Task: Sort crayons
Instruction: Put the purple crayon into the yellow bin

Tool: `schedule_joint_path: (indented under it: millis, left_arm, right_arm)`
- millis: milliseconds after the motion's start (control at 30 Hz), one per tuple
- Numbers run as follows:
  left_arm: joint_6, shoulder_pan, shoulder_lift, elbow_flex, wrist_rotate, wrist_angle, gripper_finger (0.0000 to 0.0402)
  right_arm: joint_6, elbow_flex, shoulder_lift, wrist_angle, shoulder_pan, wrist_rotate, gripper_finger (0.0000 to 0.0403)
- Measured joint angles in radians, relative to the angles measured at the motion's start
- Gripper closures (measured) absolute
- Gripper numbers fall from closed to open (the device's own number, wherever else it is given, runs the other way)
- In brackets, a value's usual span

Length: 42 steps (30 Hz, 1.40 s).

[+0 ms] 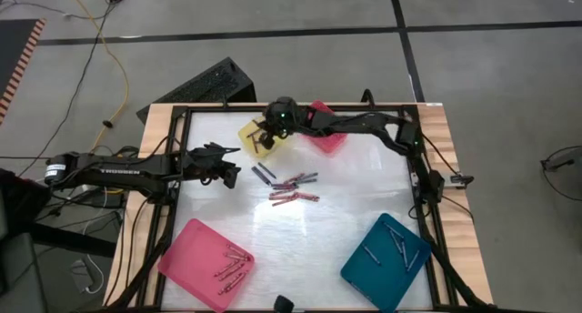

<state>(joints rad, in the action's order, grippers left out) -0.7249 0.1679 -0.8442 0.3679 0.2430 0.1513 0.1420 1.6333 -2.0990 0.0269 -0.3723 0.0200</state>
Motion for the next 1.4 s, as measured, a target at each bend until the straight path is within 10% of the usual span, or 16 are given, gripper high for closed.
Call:
schedule_joint_path:
  millis: [733,1400]
  left_arm:
    - [0.006,0.0,0.0,0.0,0.005,0.017,0.0269]
    - [0.048,0.0,0.0,0.0,0.004,0.016,0.0269]
  right_arm:
    - [0.007,0.002,0.026,-0.048,-0.028,0.012,0.0321]
    - [-0.218,-0.059,0.264,-0.663,0.207,0.065,0.032]
